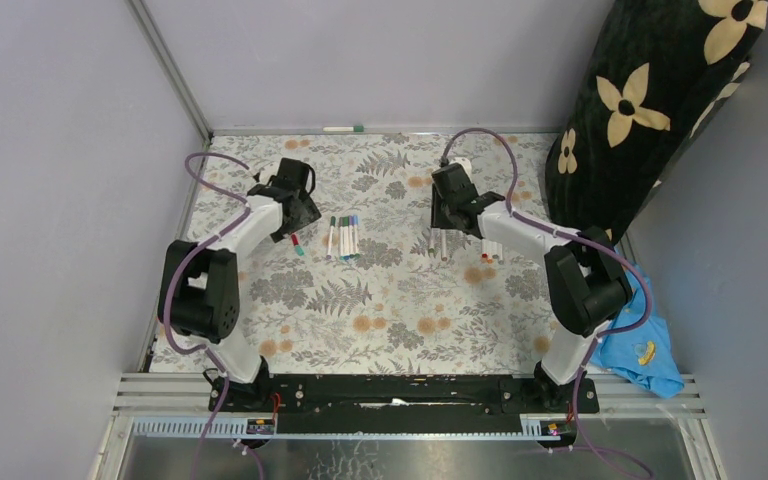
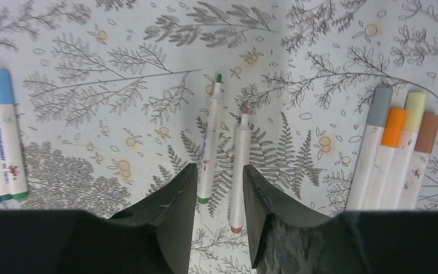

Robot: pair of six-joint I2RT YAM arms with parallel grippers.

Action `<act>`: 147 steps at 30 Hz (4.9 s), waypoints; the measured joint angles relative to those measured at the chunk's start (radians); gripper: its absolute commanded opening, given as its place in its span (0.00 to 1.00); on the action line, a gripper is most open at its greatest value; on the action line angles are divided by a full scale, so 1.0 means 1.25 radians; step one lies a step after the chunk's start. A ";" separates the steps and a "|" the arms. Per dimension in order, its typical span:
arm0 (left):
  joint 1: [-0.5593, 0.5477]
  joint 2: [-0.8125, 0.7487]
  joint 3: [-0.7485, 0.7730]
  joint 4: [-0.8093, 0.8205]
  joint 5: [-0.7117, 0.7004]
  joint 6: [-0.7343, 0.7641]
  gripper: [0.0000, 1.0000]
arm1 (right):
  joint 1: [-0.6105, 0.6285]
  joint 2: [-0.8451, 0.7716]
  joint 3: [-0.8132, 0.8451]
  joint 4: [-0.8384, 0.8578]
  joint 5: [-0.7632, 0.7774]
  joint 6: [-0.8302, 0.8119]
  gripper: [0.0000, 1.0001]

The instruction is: Open the pen caps

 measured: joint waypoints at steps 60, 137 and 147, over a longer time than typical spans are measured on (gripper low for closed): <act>-0.005 -0.308 -0.127 0.077 0.158 -0.049 0.84 | 0.244 0.502 0.641 -0.271 -0.052 -0.009 0.43; -0.074 -0.065 -0.229 0.457 0.548 -0.318 0.30 | 0.240 0.057 0.080 0.037 -0.259 0.025 0.00; -0.077 -0.065 -0.229 0.456 0.546 -0.313 0.21 | 0.238 0.052 0.078 0.039 -0.259 0.025 0.00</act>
